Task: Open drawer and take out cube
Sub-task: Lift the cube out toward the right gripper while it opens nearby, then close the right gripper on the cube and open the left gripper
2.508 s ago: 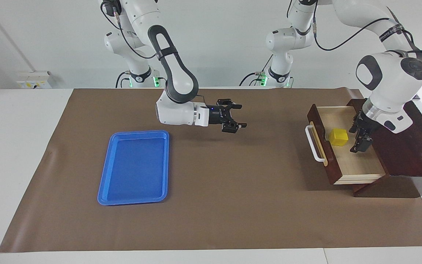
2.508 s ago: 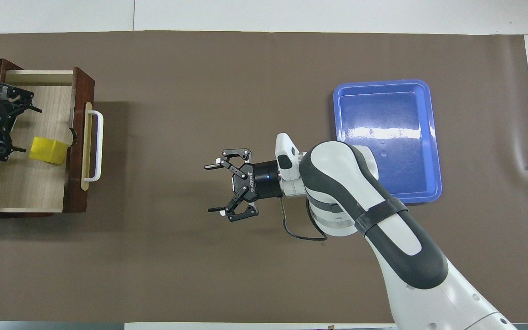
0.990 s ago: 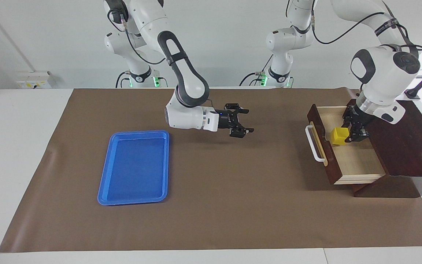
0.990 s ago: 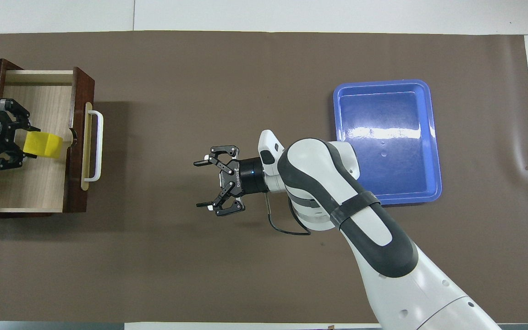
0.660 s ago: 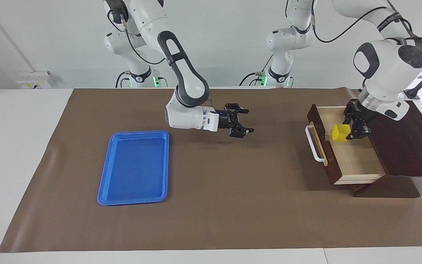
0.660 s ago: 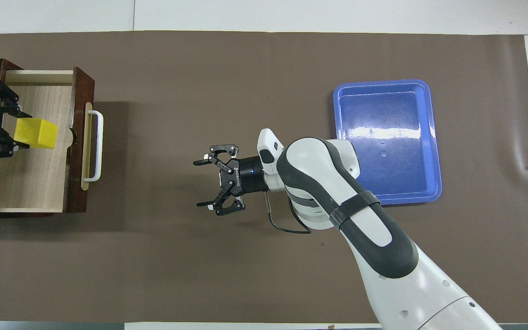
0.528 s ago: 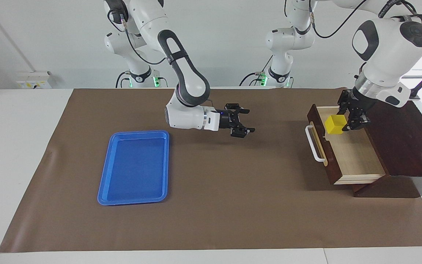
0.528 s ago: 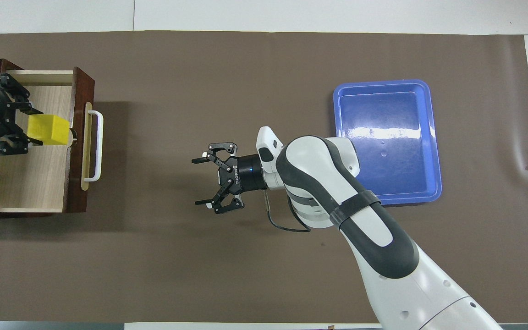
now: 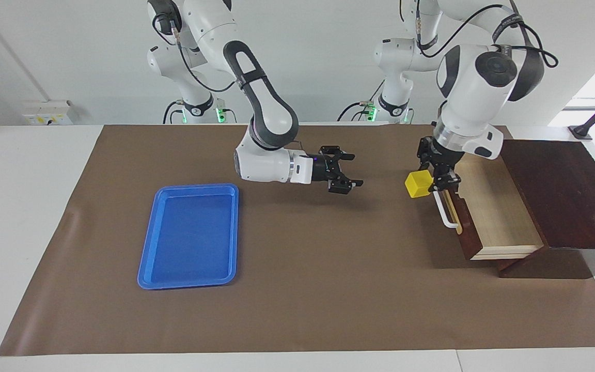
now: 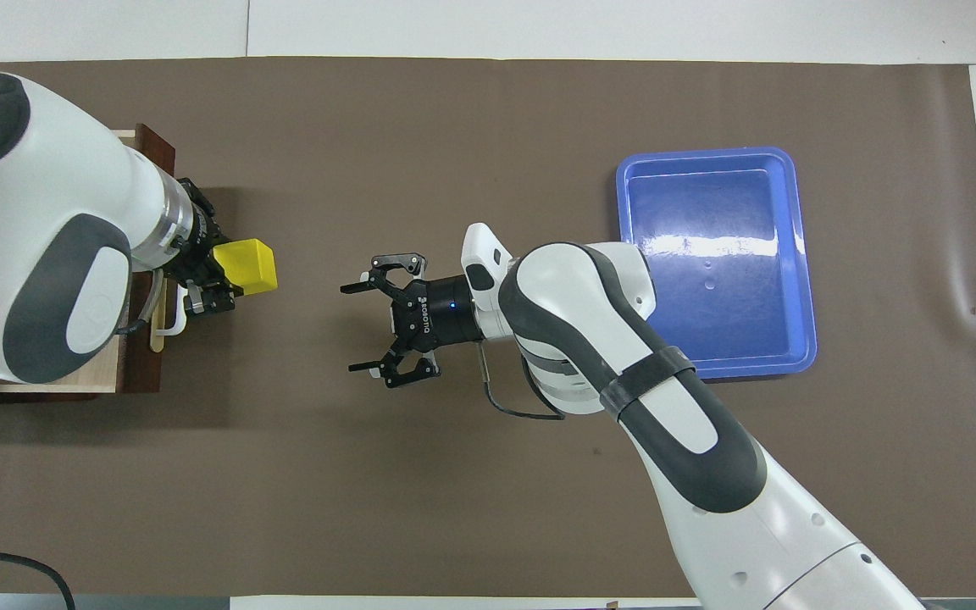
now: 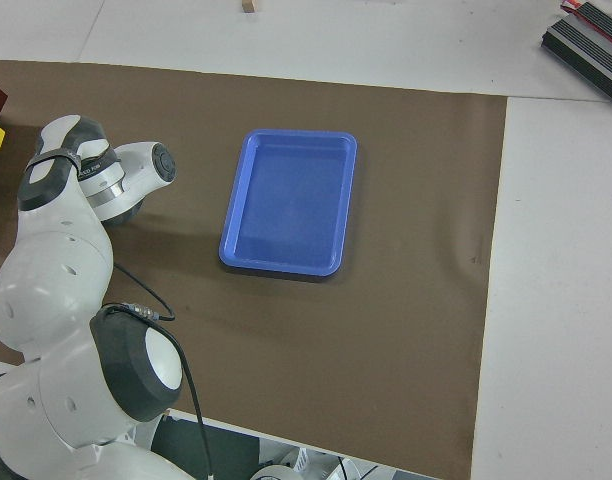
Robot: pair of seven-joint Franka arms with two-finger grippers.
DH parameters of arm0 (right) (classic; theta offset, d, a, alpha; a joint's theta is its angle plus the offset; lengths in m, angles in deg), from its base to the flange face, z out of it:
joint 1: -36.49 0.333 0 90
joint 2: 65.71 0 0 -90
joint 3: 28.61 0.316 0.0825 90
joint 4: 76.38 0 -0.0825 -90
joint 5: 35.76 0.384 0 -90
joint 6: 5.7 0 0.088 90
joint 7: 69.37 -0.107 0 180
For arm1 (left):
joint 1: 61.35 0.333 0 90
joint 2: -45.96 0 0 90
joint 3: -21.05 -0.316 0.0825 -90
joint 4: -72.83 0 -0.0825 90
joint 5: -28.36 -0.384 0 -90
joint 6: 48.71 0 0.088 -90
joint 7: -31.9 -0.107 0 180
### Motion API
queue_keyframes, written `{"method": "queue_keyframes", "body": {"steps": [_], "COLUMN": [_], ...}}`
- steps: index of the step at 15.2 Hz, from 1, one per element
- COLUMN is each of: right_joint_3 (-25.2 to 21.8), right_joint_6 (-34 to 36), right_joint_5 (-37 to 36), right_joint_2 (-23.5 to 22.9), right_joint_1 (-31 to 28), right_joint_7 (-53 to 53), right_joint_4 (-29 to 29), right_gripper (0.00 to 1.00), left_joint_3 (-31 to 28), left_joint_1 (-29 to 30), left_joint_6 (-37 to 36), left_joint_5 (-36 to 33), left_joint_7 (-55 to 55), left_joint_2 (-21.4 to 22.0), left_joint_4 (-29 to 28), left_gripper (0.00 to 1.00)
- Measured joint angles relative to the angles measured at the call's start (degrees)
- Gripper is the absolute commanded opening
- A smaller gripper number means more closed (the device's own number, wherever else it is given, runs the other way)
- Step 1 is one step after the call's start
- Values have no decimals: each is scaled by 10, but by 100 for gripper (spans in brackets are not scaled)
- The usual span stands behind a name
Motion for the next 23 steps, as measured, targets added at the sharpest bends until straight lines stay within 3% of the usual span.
{"method": "queue_keyframes", "body": {"steps": [9, 23], "right_joint_3": [10, 32], "right_joint_6": [-5, -6], "right_joint_5": [0, 0], "right_joint_2": [-91, -101], "right_joint_1": [3, 5], "right_joint_7": [-6, -24], "right_joint_4": [92, 131], "right_gripper": [100, 100], "left_joint_3": [0, 0], "left_joint_1": [-44, -48], "left_joint_6": [35, 48], "left_joint_5": [2, 4], "left_joint_7": [34, 38], "left_joint_2": [41, 53], "left_joint_4": [-78, -99], "left_gripper": [0, 0]}}
